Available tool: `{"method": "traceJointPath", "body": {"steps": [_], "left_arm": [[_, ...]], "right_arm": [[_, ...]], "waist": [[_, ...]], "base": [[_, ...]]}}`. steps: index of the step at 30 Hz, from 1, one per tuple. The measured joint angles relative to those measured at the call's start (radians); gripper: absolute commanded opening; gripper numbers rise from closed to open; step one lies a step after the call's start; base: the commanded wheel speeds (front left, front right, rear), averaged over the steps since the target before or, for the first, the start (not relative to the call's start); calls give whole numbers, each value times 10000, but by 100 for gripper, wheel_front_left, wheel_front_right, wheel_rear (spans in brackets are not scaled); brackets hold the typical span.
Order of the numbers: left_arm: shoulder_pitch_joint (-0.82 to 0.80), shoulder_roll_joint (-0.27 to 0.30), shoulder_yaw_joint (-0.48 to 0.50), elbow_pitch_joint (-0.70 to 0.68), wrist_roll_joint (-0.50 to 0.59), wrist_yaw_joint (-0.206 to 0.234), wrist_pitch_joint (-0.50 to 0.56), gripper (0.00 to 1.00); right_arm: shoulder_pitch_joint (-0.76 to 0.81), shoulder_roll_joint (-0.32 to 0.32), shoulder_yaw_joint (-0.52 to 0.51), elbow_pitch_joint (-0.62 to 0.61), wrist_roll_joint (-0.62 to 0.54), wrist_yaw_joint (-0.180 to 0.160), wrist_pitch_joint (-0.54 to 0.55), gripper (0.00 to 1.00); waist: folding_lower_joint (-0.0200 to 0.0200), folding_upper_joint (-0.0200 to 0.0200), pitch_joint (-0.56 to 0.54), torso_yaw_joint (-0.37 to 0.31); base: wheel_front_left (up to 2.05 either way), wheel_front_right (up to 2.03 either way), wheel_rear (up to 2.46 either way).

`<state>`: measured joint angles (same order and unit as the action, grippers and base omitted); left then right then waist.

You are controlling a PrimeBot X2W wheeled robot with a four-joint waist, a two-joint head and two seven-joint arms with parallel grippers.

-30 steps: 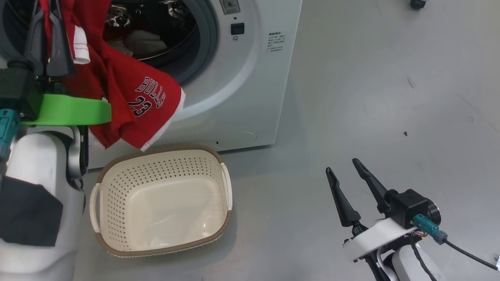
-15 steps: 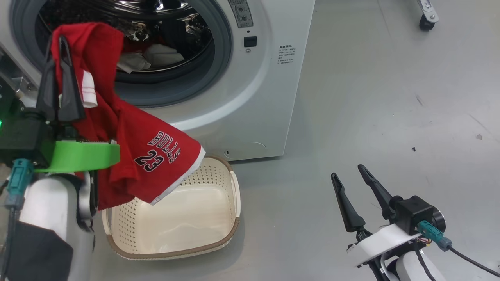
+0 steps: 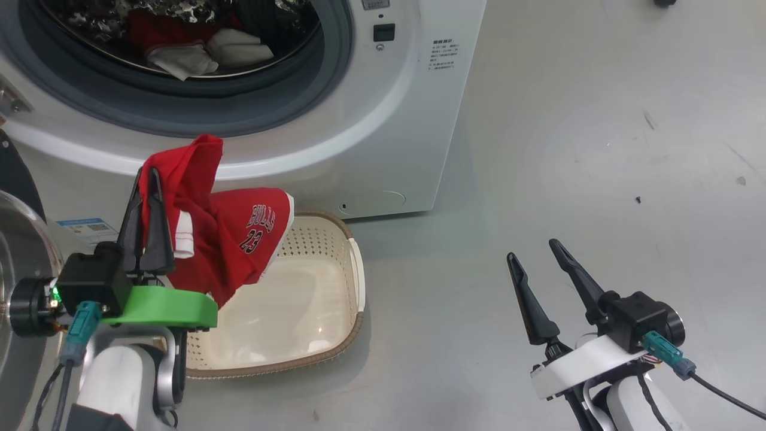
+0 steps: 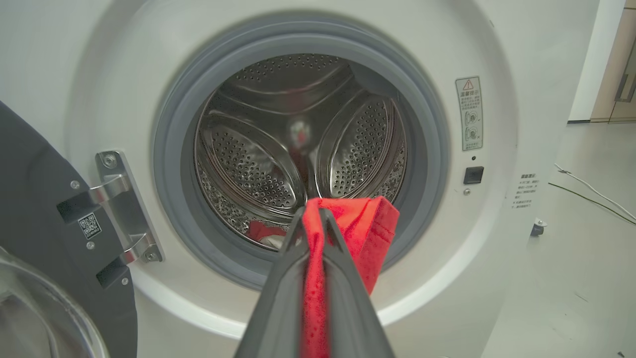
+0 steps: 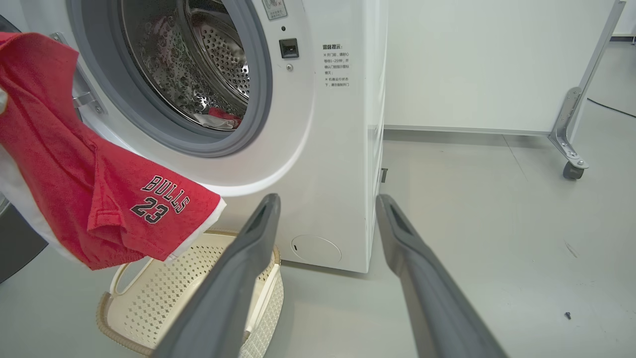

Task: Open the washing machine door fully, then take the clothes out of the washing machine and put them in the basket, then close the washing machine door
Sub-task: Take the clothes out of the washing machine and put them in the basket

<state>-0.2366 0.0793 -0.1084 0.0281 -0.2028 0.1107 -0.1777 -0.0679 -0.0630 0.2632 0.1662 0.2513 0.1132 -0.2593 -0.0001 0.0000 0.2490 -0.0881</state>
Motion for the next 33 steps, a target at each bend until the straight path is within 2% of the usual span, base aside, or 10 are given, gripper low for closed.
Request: {"method": "traceJointPath", "body": {"steps": [16, 21, 33], "left_arm": [[181, -105, -50, 1948, -541, 2, 623, 0], [-543, -98, -56, 2497, -552, 0, 811, 0], [-2135, 399, 148, 4069, -533, -54, 1369, 0]], "right_arm": [[-799, 35, 144, -535, 4, 82, 0, 100], [-1116, 69, 238, -734, 48, 82, 0, 100], [-1932, 94, 397, -1074, 313, 84, 0, 100]], "waist": [[0, 0, 1462, -401], [1, 0, 2094, -642], [1, 0, 3868, -1318]], "base": [[0, 0, 0], [0, 0, 0], [0, 0, 0]]}}
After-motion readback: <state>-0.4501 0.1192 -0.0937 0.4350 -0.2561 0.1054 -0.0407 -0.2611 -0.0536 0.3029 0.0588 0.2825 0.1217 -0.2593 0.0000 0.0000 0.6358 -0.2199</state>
